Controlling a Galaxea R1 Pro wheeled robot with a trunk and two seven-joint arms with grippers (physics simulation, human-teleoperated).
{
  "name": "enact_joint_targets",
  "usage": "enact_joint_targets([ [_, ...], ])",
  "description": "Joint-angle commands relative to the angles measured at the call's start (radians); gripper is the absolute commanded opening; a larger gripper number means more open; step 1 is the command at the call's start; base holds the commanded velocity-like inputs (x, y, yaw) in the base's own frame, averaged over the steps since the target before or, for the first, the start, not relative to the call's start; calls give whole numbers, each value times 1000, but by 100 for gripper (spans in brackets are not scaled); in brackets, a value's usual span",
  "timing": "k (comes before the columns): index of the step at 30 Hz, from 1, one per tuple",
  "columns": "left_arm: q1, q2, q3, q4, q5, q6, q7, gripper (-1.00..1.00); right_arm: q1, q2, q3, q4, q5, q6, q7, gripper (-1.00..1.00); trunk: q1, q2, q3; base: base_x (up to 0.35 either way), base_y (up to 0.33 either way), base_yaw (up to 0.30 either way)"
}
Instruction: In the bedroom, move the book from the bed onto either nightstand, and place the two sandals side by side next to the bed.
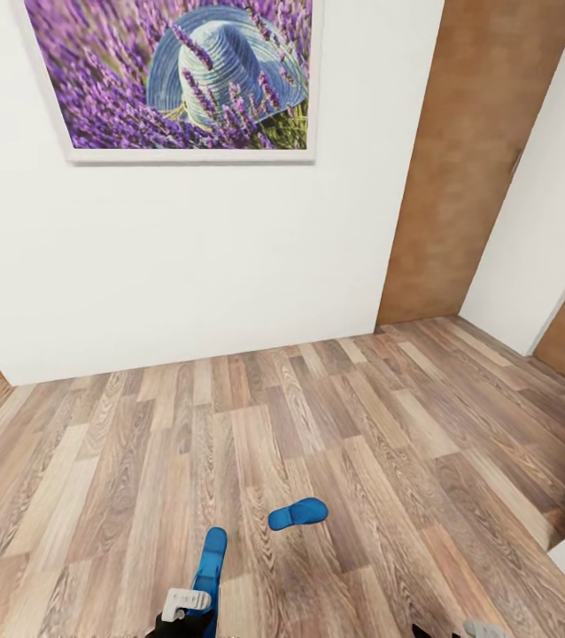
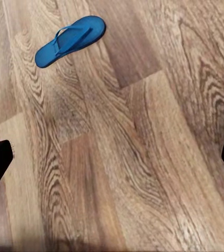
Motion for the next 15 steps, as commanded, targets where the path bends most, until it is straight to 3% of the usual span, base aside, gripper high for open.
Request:
enact_joint_targets([
  [1, -1, -1, 6, 2, 0, -1, -7, -100, 0, 0, -8, 1, 3, -1, 7, 100, 0, 0, -1, 4, 0, 280],
  [10, -1, -1, 6, 1, 0, -1, -7, -100, 0, 0, -7, 1, 3, -1, 7, 100, 0, 0, -1, 35, -15, 278],
  [15, -1, -6, 6, 1, -1, -1, -6, -100, 0, 0, -7, 1, 3, -1, 8, 100, 0, 0, -1, 228, -172, 67],
])
